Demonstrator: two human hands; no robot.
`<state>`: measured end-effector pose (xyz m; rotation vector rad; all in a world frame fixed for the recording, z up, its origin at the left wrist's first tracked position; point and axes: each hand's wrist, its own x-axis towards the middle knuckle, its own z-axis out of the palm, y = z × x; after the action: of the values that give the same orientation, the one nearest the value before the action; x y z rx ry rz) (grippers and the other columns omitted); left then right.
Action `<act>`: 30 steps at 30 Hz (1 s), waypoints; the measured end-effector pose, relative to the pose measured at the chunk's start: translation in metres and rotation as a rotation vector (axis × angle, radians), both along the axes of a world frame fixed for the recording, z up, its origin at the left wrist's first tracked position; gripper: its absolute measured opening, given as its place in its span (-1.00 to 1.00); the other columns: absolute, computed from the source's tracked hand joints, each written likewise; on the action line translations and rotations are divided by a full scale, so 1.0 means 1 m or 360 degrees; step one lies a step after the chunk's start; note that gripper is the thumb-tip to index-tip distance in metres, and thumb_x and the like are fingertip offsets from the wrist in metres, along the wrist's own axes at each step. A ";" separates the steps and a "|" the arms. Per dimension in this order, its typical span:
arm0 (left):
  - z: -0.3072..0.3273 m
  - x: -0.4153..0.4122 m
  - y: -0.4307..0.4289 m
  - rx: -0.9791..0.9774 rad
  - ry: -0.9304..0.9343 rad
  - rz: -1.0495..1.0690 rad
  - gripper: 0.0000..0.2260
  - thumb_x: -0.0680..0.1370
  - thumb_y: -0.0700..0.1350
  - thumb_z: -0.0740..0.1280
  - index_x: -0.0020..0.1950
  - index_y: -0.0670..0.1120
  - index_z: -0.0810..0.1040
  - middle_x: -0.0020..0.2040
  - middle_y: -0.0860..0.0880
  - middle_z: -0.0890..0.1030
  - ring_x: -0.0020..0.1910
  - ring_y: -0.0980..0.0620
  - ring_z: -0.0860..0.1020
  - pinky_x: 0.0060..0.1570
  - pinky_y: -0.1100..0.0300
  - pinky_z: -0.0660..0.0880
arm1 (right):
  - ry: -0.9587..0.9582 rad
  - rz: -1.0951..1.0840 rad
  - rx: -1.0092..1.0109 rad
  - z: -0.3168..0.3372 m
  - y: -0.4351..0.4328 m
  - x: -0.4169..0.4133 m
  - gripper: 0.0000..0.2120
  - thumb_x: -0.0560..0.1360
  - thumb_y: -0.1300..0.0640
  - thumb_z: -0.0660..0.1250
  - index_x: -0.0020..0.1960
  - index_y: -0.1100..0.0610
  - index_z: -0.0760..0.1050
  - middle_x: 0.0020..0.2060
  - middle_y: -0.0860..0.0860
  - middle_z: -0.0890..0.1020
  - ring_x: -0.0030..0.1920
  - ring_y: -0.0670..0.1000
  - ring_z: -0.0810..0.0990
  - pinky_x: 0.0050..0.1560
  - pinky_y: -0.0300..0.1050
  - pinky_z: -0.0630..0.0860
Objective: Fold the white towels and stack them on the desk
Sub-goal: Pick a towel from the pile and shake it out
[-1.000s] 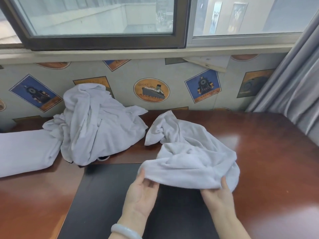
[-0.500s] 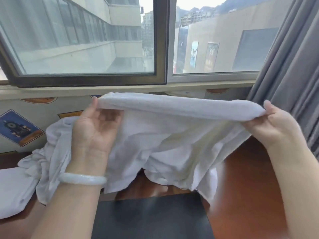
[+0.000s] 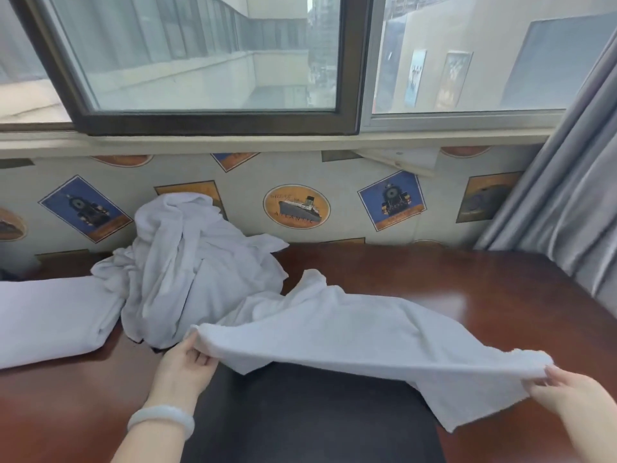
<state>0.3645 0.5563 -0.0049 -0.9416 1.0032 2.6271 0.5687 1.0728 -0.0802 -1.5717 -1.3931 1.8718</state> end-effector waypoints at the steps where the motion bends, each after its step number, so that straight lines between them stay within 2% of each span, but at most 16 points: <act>1: 0.007 -0.005 0.006 -0.0186 0.0151 -0.0051 -0.89 0.65 -0.21 0.23 -0.02 -0.11 0.53 0.29 -0.11 0.54 0.21 -0.06 0.52 0.11 0.09 0.47 | -0.0079 0.0094 0.0427 0.033 -0.004 -0.015 -0.72 0.66 0.02 0.17 0.26 0.09 0.53 -0.06 -0.15 0.68 -0.26 -0.07 0.56 -0.59 -0.27 0.42; 2: 0.015 -0.012 0.017 -0.0448 0.0338 -0.0062 -0.87 0.64 -0.24 0.23 -0.02 -0.08 0.55 0.21 -0.09 0.57 0.14 -0.06 0.54 0.04 0.12 0.49 | 0.0141 -0.0004 0.0488 0.054 0.000 -0.034 -0.80 0.63 0.04 0.25 0.06 0.14 0.56 -0.25 -0.16 0.67 -0.30 -0.06 0.54 -0.51 -0.27 0.43; 3: 0.029 -0.015 0.034 -0.0726 0.0529 -0.0102 -0.84 0.62 -0.27 0.25 -0.01 -0.06 0.59 0.12 -0.07 0.61 0.10 -0.07 0.56 0.00 0.14 0.50 | 0.0299 0.0160 0.0498 0.071 -0.025 -0.050 -0.90 0.59 0.22 0.27 -0.10 0.14 0.50 -0.40 -0.09 0.60 -0.36 -0.08 0.49 -0.41 -0.21 0.40; 4: 0.040 -0.015 0.058 -0.0977 0.0744 -0.0228 -0.83 0.60 -0.28 0.28 0.01 -0.04 0.61 0.06 -0.04 0.63 0.08 -0.07 0.57 0.00 0.13 0.50 | 0.0518 0.0375 0.0635 0.099 -0.052 -0.067 -0.79 0.49 0.41 0.19 -0.13 0.12 0.46 -0.40 -0.07 0.52 -0.38 -0.11 0.45 -0.36 -0.13 0.32; 6: 0.060 0.001 0.111 -0.1244 0.1148 -0.0746 -0.83 0.59 -0.23 0.32 0.04 0.02 0.62 0.04 -0.01 0.64 0.04 0.01 0.58 0.08 0.11 0.49 | 0.0616 0.0770 0.0686 0.137 -0.119 -0.100 -0.51 0.43 0.46 0.11 0.15 -0.02 0.49 -0.13 -0.09 0.52 -0.22 -0.12 0.49 -0.28 -0.12 0.36; 7: 0.062 0.013 0.134 -0.1250 0.1251 -0.1084 -0.83 0.59 -0.19 0.32 0.10 0.03 0.62 0.08 0.02 0.65 0.07 0.07 0.58 0.15 0.11 0.50 | 0.0601 0.0951 0.0648 0.143 -0.147 -0.114 -0.47 0.48 0.42 0.14 0.27 -0.09 0.46 0.03 -0.13 0.55 -0.08 -0.13 0.53 -0.19 -0.16 0.46; 8: 0.056 0.026 0.152 -0.1212 0.1290 -0.1344 -0.76 0.59 -0.19 0.32 0.21 0.03 0.60 0.13 0.06 0.65 0.12 0.11 0.59 0.20 0.11 0.50 | 0.0584 0.1126 0.0606 0.136 -0.173 -0.118 -0.56 0.54 0.35 0.18 0.23 -0.13 0.48 0.13 -0.15 0.57 0.03 -0.13 0.56 -0.07 -0.16 0.53; 10: 0.032 0.054 0.168 -0.1089 0.1172 -0.1563 -0.71 0.62 -0.23 0.26 0.27 0.07 0.55 0.14 0.08 0.65 0.13 0.15 0.60 0.15 0.22 0.54 | 0.0550 0.1319 0.0476 0.114 -0.217 -0.116 -0.82 0.61 0.14 0.25 0.12 -0.03 0.58 0.09 0.02 0.66 0.06 -0.05 0.62 0.05 -0.10 0.54; 12: 0.003 0.078 0.161 -0.1177 0.0987 -0.1558 -0.73 0.62 -0.21 0.21 0.21 0.10 0.52 0.21 0.04 0.56 0.10 0.17 0.59 0.07 0.27 0.54 | 0.0474 0.1307 0.0398 0.086 -0.235 -0.104 -0.87 0.59 0.02 0.31 0.10 -0.05 0.59 0.00 0.01 0.69 0.02 -0.06 0.66 0.05 -0.10 0.56; 15: -0.021 0.102 0.141 -0.1191 0.0789 -0.1727 -0.62 0.52 -0.30 0.18 0.12 0.13 0.56 0.20 0.02 0.47 0.00 0.10 0.57 -0.05 0.07 0.50 | 0.0249 0.1365 0.0329 0.052 -0.242 -0.089 -0.84 0.54 0.07 0.39 0.12 -0.01 0.60 -0.09 -0.03 0.71 -0.07 -0.06 0.69 -0.07 -0.17 0.59; 17: -0.027 0.111 0.129 -0.0903 0.0696 -0.1811 -0.54 0.52 -0.41 0.16 0.18 0.04 0.64 0.16 -0.03 0.61 0.09 0.00 0.63 0.12 -0.02 0.53 | 0.0172 0.1365 0.0257 0.038 -0.246 -0.080 -0.91 0.53 0.17 0.39 0.00 0.06 0.66 -0.18 0.03 0.73 -0.15 0.00 0.70 -0.22 -0.21 0.57; 19: -0.031 0.116 0.120 -0.0566 0.0528 -0.1698 -0.58 0.54 -0.42 0.15 0.23 -0.11 0.63 0.12 -0.15 0.67 0.10 -0.10 0.65 0.19 -0.03 0.55 | 0.0092 0.1293 0.0181 0.030 -0.246 -0.072 -0.89 0.53 0.21 0.37 -0.08 0.12 0.67 -0.20 0.11 0.72 -0.17 0.10 0.71 -0.19 -0.08 0.61; 22: -0.043 0.115 0.114 -0.0368 0.0170 -0.1348 -0.71 0.58 -0.40 0.17 0.18 -0.27 0.62 0.03 -0.26 0.66 -0.09 -0.13 0.65 -0.11 0.08 0.61 | 0.0086 0.1162 -0.0095 0.022 -0.241 -0.062 -0.86 0.55 0.22 0.34 -0.03 0.27 0.64 -0.12 0.27 0.69 -0.17 0.22 0.68 -0.09 0.06 0.58; 25: -0.049 0.111 0.117 -0.0267 -0.0032 -0.1203 -0.81 0.62 -0.30 0.23 0.14 -0.35 0.57 -0.15 -0.25 0.66 -0.20 -0.14 0.63 -0.23 0.07 0.62 | 0.0138 0.1080 -0.0360 0.015 -0.234 -0.057 -0.82 0.57 0.28 0.30 0.07 0.39 0.57 -0.06 0.35 0.66 -0.19 0.20 0.63 -0.16 -0.01 0.54; 28: -0.051 0.105 0.123 -0.0081 -0.0204 -0.1070 -0.74 0.62 -0.14 0.31 0.17 -0.32 0.57 -0.01 -0.30 0.67 -0.09 -0.21 0.64 -0.20 -0.01 0.64 | 0.0271 0.1061 -0.0661 0.017 -0.232 -0.051 -0.76 0.53 0.32 0.32 0.15 0.42 0.54 -0.05 0.36 0.63 -0.17 0.21 0.62 -0.15 0.02 0.56; 30: -0.055 0.098 0.124 0.0004 -0.0353 -0.0980 -0.69 0.59 -0.05 0.36 0.13 -0.31 0.57 0.03 -0.30 0.66 0.00 -0.26 0.64 -0.13 -0.11 0.62 | 0.0352 0.1154 -0.0834 0.017 -0.229 -0.043 -0.63 0.45 0.33 0.41 0.22 0.42 0.51 0.06 0.38 0.60 -0.04 0.27 0.61 0.05 0.13 0.54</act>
<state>0.4627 0.6803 -0.0601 -0.7469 1.0282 1.9726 0.5254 0.8435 -0.0633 -1.0398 -1.5806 2.9262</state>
